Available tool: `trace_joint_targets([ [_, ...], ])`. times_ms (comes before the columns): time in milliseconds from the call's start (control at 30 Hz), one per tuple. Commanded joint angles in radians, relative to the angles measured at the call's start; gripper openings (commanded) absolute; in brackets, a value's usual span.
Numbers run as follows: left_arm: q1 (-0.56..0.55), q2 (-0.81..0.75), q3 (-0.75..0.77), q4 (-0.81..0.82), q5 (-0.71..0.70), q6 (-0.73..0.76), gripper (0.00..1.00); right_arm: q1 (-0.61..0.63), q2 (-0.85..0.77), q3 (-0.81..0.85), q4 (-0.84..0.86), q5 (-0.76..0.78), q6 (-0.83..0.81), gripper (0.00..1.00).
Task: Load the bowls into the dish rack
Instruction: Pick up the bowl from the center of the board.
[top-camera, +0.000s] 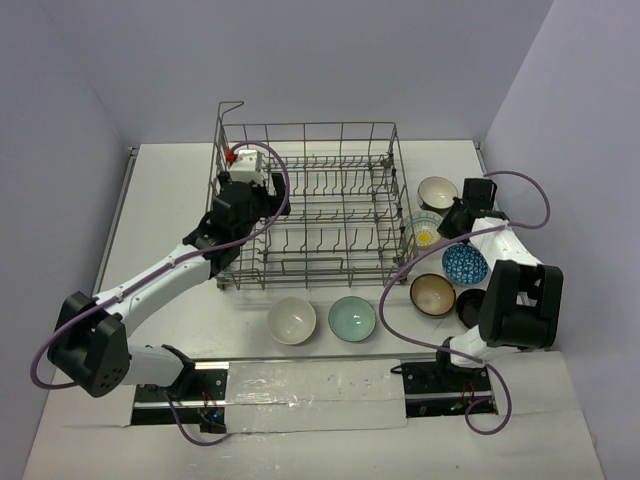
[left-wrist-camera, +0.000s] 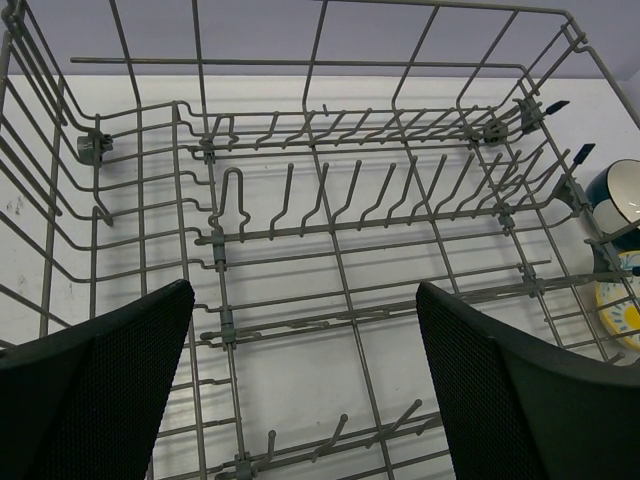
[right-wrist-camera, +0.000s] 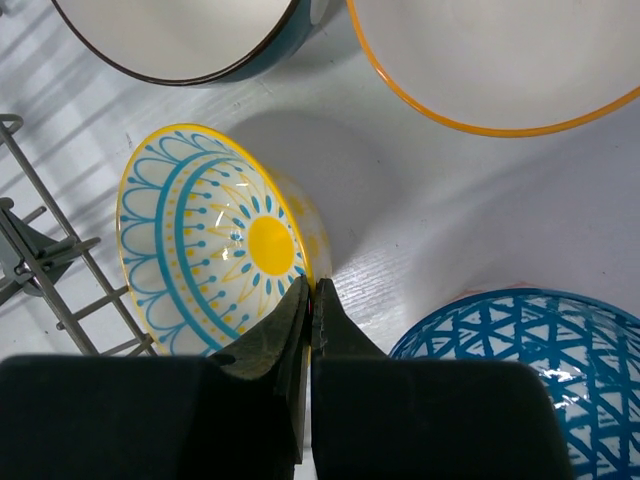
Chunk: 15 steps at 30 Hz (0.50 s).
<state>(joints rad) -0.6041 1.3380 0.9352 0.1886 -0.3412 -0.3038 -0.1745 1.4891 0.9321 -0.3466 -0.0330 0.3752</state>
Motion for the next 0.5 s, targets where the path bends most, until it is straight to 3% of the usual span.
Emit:
trace_joint_targets([
  [0,-0.008,-0.010,0.010,-0.001,-0.028,0.006,0.98,0.029,-0.064,0.043,-0.003,0.031,-0.007,0.00],
  [467,-0.029,-0.019,0.013,-0.018,-0.076,0.032,0.99,0.075,-0.223,0.033,-0.028,0.179,0.007,0.00],
])
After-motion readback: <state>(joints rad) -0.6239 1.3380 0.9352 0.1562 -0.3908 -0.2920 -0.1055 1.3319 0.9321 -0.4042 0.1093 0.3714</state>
